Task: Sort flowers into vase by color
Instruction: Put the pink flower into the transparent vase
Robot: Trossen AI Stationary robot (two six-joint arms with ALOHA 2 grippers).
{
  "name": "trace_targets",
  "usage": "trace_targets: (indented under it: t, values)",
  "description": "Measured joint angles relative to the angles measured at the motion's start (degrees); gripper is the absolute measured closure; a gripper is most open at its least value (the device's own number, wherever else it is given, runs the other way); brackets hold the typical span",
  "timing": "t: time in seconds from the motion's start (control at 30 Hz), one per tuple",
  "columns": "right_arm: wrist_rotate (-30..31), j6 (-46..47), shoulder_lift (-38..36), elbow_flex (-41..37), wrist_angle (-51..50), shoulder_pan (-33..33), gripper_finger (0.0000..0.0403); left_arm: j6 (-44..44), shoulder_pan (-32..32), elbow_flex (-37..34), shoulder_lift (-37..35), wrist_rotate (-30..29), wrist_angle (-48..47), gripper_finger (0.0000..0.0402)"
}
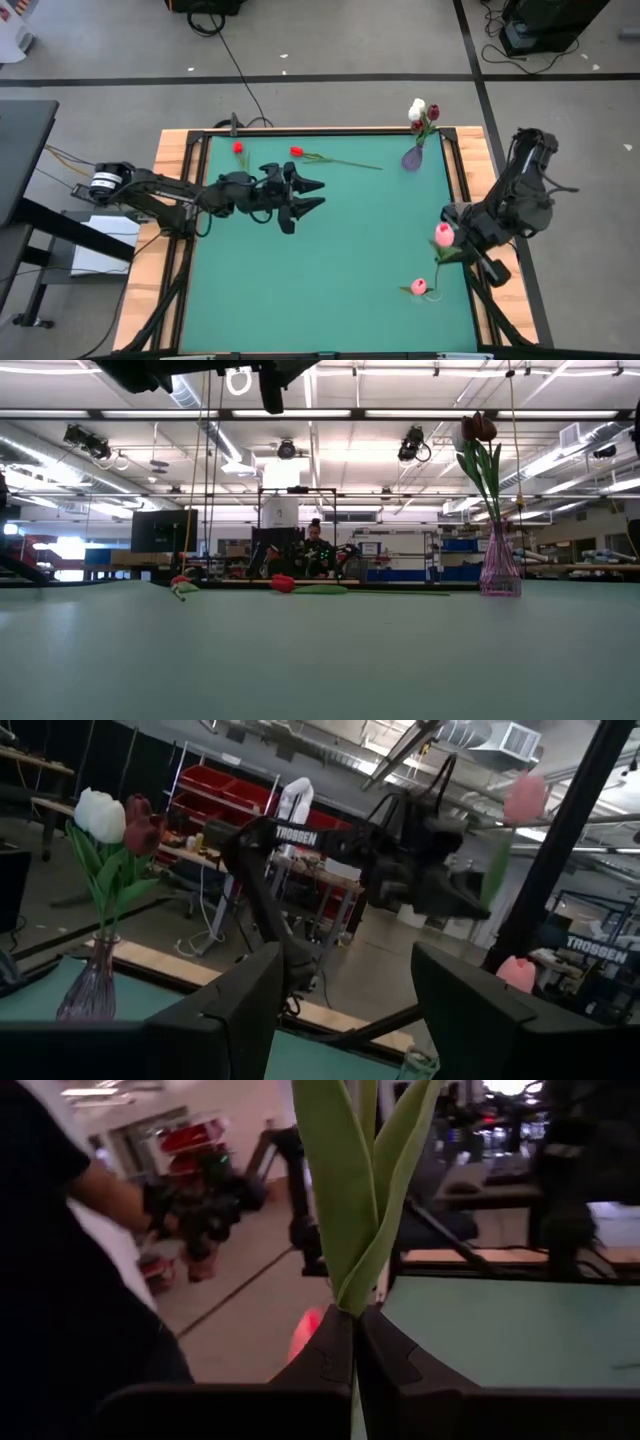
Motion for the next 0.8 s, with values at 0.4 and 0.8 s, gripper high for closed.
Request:
trace_targets:
  t: [0.4, 0.8]
  values:
    - [-1.3, -3.9, -1.3, -8.8, 3.6, 2.0, 0.0386, -1.8, -0.2, 0.0, 0.0, -0.3, -0.1, 0.0173]
    - [-7.3, 4.9, -1.4, -10.6, 3.5, 2.0, 0.0254, -2.7, -0.2, 0.0, 0.0, -0.4, -0.2, 0.0173]
